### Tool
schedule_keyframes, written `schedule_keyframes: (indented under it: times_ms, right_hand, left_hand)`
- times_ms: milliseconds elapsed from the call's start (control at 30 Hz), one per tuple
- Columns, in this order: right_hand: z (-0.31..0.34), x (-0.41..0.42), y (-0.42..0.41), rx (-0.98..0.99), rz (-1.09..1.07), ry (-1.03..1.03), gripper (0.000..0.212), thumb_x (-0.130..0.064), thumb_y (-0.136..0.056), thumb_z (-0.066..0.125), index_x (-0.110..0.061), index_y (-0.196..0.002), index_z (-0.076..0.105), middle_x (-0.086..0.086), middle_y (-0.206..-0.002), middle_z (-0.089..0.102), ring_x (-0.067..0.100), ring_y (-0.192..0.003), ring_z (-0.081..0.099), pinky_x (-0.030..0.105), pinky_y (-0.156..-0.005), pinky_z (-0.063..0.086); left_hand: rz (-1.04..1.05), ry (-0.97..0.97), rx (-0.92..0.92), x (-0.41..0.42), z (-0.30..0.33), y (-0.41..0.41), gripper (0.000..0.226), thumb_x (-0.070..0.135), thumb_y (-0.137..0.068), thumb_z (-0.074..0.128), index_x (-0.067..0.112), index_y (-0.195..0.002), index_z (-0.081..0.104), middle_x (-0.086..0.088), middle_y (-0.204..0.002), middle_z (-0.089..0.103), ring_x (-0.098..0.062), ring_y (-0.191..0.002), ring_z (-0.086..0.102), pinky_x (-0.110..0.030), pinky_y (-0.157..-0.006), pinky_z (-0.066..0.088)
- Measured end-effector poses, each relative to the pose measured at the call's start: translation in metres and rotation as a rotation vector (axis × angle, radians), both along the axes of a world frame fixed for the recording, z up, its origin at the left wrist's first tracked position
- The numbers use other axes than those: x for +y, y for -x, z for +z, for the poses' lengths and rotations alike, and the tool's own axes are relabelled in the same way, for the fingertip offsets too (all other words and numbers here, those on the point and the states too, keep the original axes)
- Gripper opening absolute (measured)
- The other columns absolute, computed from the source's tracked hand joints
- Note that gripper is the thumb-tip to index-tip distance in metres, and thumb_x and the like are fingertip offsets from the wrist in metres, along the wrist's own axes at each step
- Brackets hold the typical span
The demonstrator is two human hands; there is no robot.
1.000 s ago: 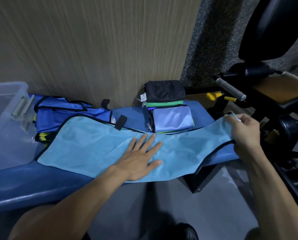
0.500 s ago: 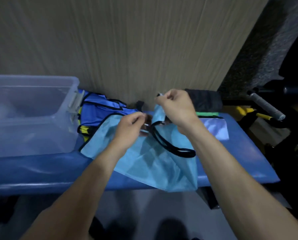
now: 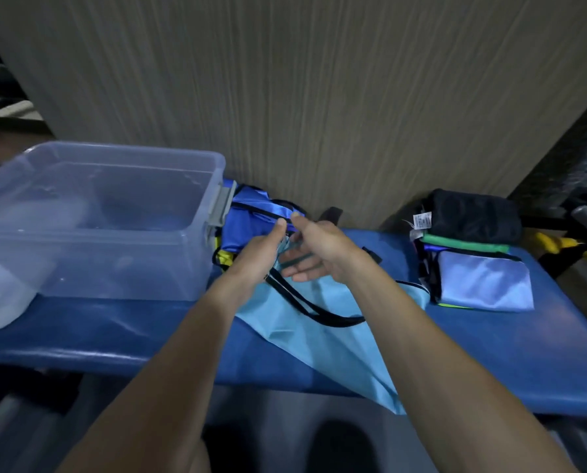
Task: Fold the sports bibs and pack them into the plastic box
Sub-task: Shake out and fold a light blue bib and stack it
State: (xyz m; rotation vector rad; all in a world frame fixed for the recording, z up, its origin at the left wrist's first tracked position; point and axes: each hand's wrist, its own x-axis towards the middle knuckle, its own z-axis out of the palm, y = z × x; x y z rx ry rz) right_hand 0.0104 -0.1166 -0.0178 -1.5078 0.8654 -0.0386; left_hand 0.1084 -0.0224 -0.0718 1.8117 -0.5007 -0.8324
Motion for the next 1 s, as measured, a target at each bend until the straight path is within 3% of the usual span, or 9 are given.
schedule_keyframes:
  times_ms: [67,133,233,300,433,600,733,900,1000]
  right_hand:
    - [0.000,-0.005,0.010,-0.033,0.036,-0.021,0.049,-0.050,-0.107,0.040,-0.007,-0.117,0.059,0.020,-0.101,0.076,0.034,-0.074,0.076,0.032,-0.051,0.058]
    - [0.000,-0.011,0.025,-0.059,0.033,0.024,0.039,-0.044,-0.107,0.043,-0.010,-0.117,0.061,0.017,-0.102,0.076,0.035,-0.078,0.076,0.033,-0.052,0.059]
    - [-0.011,-0.025,0.057,-0.084,-0.057,0.206,0.018,-0.028,-0.103,0.055,-0.014,-0.106,0.065,0.011,-0.093,0.076,0.028,-0.064,0.073,0.030,-0.049,0.055]
    - [-0.026,-0.038,0.085,-0.083,-0.136,0.424,0.010,-0.022,-0.098,0.061,-0.018,-0.092,0.067,0.005,-0.082,0.075,0.022,-0.054,0.067,0.028,-0.048,0.050]
    - [-0.056,-0.059,0.146,0.109,-0.256,0.955,0.015,-0.028,-0.088,0.071,-0.025,-0.075,0.063,-0.012,-0.058,0.063,0.021,-0.069,0.062,0.031,-0.062,0.041]
    - [-0.075,-0.055,0.181,0.110,-0.164,0.931,0.026,-0.038,-0.081,0.080,-0.027,-0.076,0.058,-0.009,-0.059,0.061,0.014,-0.067,0.062,0.038,-0.062,0.051]
    - [-0.078,-0.029,0.187,0.156,0.006,1.029,0.032,-0.060,-0.080,0.069,-0.030,-0.086,0.061,-0.012,-0.069,0.064,0.015,-0.074,0.063,0.038,-0.069,0.053]
    - [-0.081,0.002,0.182,0.246,0.182,1.033,0.079,-0.093,-0.061,0.046,-0.032,-0.107,0.067,-0.012,-0.090,0.063,0.016,-0.096,0.057,0.036,-0.083,0.050]
    - [-0.091,0.010,0.175,0.197,0.152,1.037,0.054,-0.075,-0.068,0.064,-0.027,-0.093,0.065,-0.011,-0.076,0.059,0.021,-0.088,0.058,0.036,-0.078,0.046]
  left_hand:
    - [-0.028,0.029,-0.078,0.000,-0.002,0.004,0.041,0.063,-0.095,0.054,0.028,-0.103,0.073,0.008,-0.102,0.073,-0.015,-0.104,0.067,-0.036,-0.092,0.051]
    - [-0.030,0.017,-0.209,-0.001,-0.010,0.003,0.025,0.044,-0.096,0.066,0.020,-0.103,0.071,0.004,-0.099,0.074,-0.017,-0.100,0.068,-0.037,-0.090,0.053]
    - [0.002,-0.088,-0.391,-0.002,-0.015,0.004,0.021,0.029,-0.095,0.070,0.013,-0.110,0.068,-0.003,-0.104,0.072,-0.023,-0.098,0.067,-0.038,-0.090,0.054]
    - [0.024,-0.126,-0.467,-0.004,-0.014,0.006,0.019,0.023,-0.098,0.066,0.010,-0.111,0.066,-0.006,-0.102,0.069,-0.026,-0.094,0.065,-0.032,-0.078,0.052]
    - [0.085,-0.099,-0.544,-0.006,-0.010,0.006,0.018,0.018,-0.101,0.056,0.007,-0.113,0.064,-0.010,-0.100,0.064,-0.031,-0.093,0.062,-0.029,-0.069,0.040]
    - [0.116,-0.102,-0.654,-0.007,-0.007,0.013,0.038,0.015,-0.105,0.047,0.013,-0.142,0.054,-0.014,-0.129,0.064,-0.037,-0.121,0.055,-0.042,-0.090,0.051]
    - [0.078,-0.122,-0.746,-0.011,-0.007,0.018,0.040,0.011,-0.105,0.046,0.012,-0.145,0.051,-0.017,-0.128,0.064,-0.035,-0.115,0.059,-0.029,-0.078,0.041]
    - [0.102,-0.110,-0.738,-0.010,-0.011,0.021,0.035,0.010,-0.105,0.049,0.009,-0.139,0.055,-0.014,-0.128,0.064,-0.033,-0.116,0.061,-0.033,-0.088,0.047]
    - [0.135,-0.094,-0.702,-0.010,-0.016,0.021,0.030,0.011,-0.105,0.049,0.009,-0.134,0.056,-0.013,-0.122,0.064,-0.032,-0.117,0.058,-0.029,-0.082,0.040]
